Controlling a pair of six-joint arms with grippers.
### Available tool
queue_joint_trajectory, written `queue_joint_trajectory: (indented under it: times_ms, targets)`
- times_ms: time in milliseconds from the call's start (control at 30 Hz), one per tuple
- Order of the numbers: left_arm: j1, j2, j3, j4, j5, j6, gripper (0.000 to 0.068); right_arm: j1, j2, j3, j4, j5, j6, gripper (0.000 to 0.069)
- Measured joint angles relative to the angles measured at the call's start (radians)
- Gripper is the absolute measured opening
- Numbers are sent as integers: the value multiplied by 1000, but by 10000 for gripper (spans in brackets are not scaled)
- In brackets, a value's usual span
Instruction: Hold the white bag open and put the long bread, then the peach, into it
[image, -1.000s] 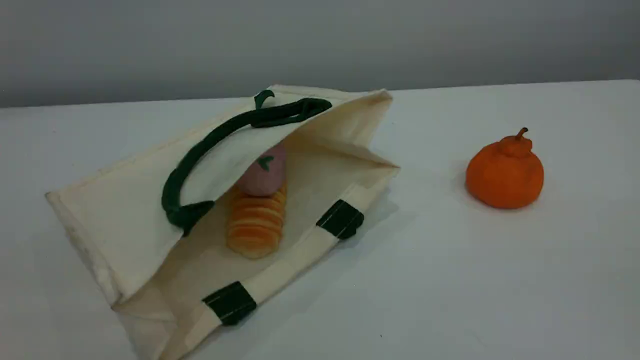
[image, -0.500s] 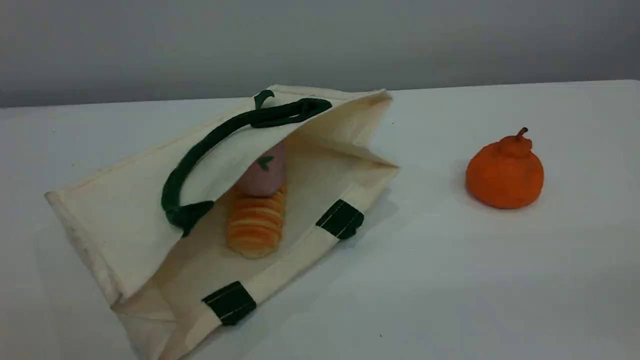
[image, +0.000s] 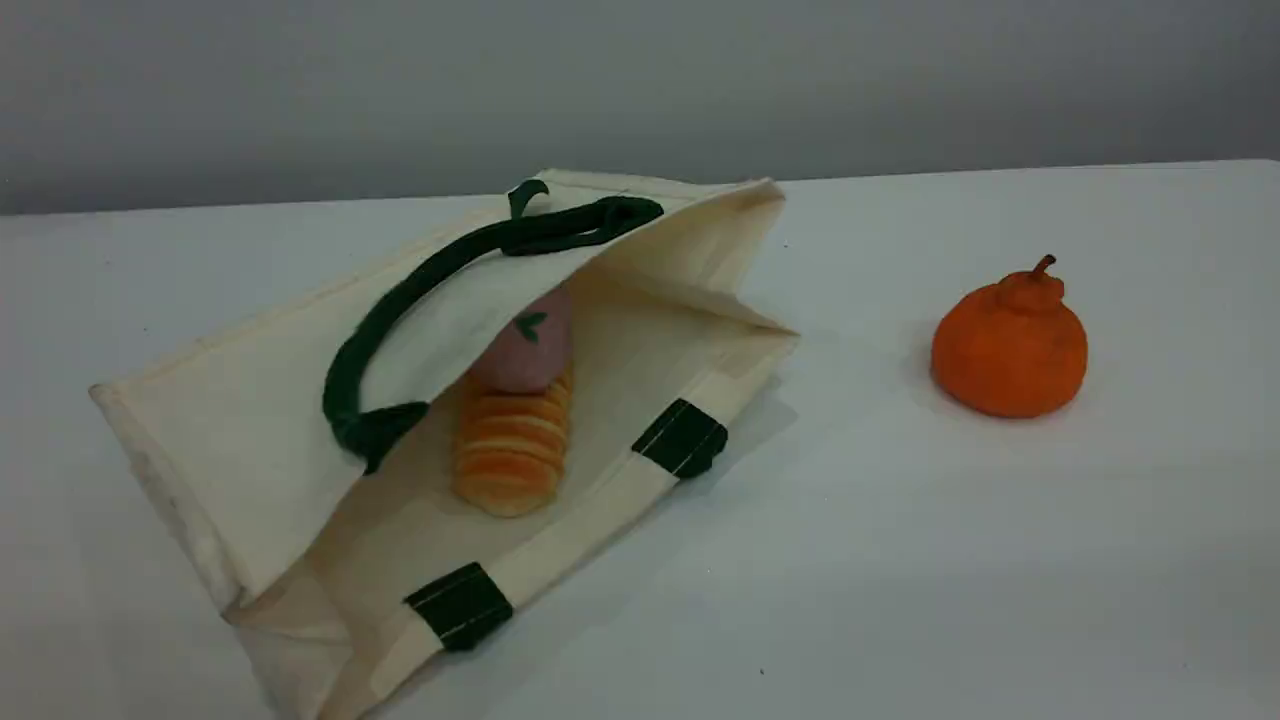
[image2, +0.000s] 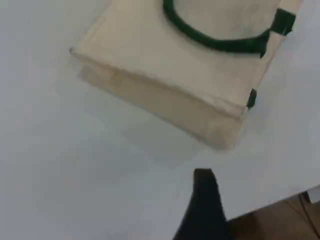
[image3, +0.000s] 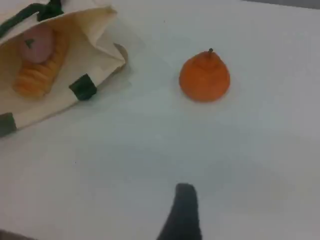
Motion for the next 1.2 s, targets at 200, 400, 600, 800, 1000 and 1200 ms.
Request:
queue_joint_trajectory:
  times_ms: [200, 400, 600, 800, 1000, 1200]
  targets:
    - [0, -1, 1, 10, 0, -42, 501, 0, 0, 0, -1, 2, 0, 592]
    - [0, -1, 2, 10, -2, -41, 500, 0, 0, -1, -1, 2, 0, 592]
    - [0, -1, 2, 7, -3, -40, 500, 0, 0, -1, -1, 2, 0, 592]
    - [0, -1, 2, 7, -3, -40, 499, 0, 0, -1, -1, 2, 0, 592]
    - [0, -1, 2, 6, -3, -40, 499, 0, 0, -1, 2, 2, 0, 592]
    - [76, -27, 2, -4, -2, -40, 499, -101, 0, -1, 28, 2, 0, 592]
